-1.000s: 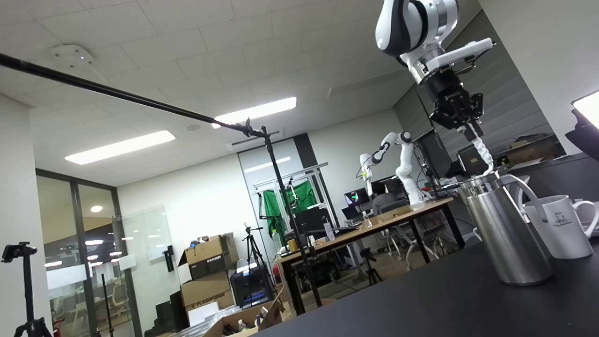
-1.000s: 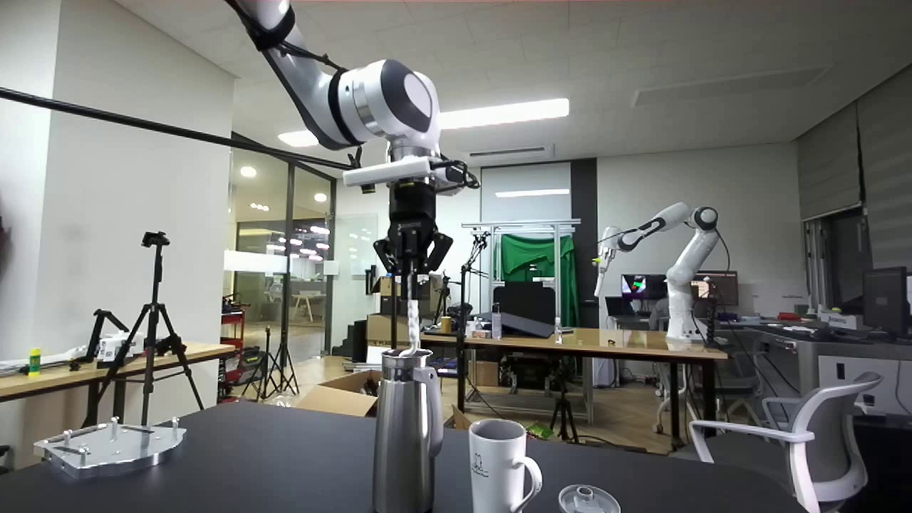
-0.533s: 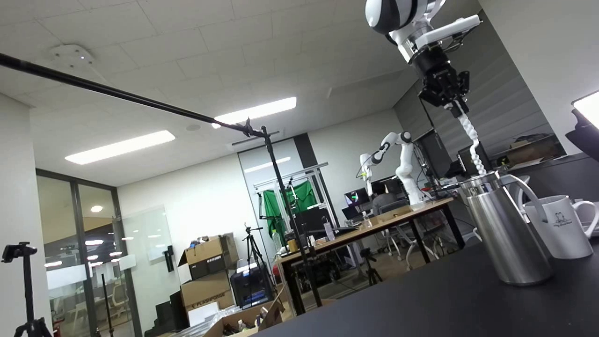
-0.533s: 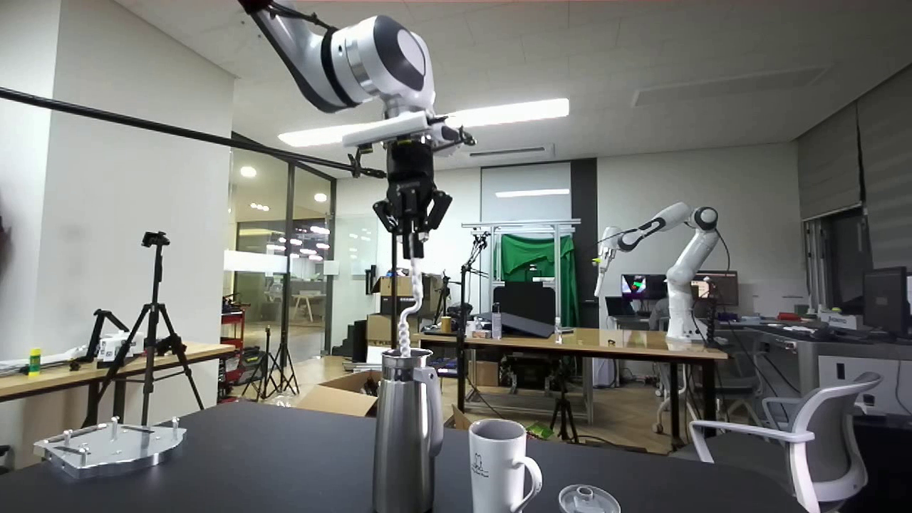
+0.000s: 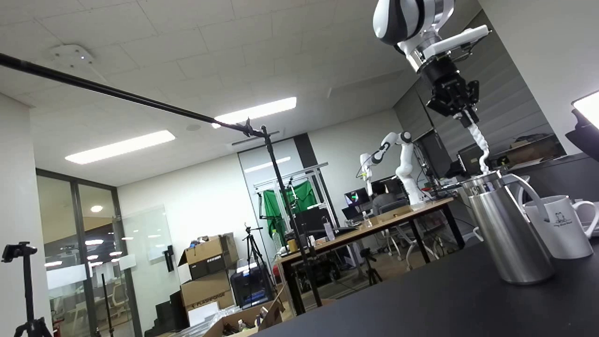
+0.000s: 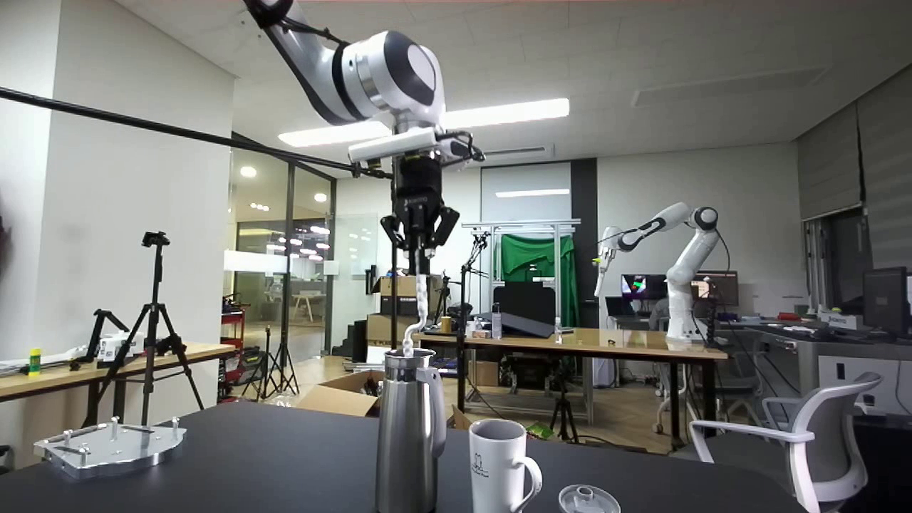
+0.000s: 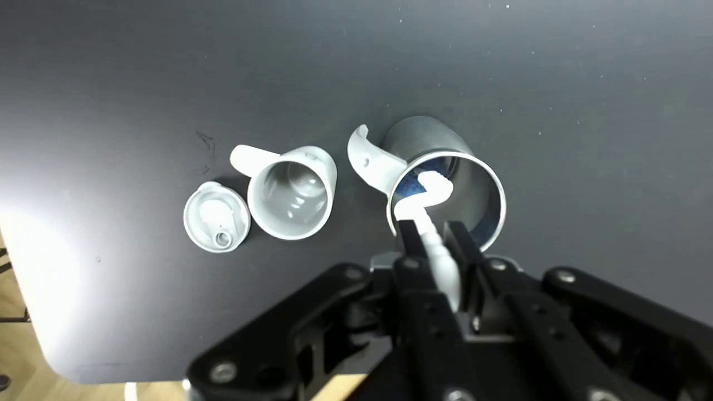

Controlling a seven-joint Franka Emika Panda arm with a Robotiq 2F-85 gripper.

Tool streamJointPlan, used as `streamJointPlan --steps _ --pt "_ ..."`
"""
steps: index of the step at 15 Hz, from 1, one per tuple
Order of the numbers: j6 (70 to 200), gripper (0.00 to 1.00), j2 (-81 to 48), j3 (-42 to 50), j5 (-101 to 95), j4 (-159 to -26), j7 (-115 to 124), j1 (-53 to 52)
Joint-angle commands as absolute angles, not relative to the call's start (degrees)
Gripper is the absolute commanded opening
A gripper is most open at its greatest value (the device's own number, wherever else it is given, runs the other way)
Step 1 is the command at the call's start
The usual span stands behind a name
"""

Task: Move the brush inside the flask up and down

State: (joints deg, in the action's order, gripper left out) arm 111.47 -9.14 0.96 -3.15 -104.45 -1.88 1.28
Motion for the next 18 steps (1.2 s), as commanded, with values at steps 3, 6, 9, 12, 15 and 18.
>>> streamJointPlan --steps 3,6,9,12,15,18 --pt "107.8 0.04 -14.09 1.43 -5.94 -101.58 1.55 0.35" --pt "103.7 0.04 -11.86 1.41 -9.4 -99.01 2.65 -0.63" --pt "99.67 0.04 -9.99 0.98 -12.58 -95.68 3.28 -1.56" --pt "98.37 0.04 -9.61 0.71 -13.06 -93.81 2.91 -1.65" --pt "101.54 0.04 -11.3 0.94 -10.56 -95.61 1.77 -0.65" --pt "103.87 0.04 -14.16 1.03 -8.86 -97.33 1.5 0.04"
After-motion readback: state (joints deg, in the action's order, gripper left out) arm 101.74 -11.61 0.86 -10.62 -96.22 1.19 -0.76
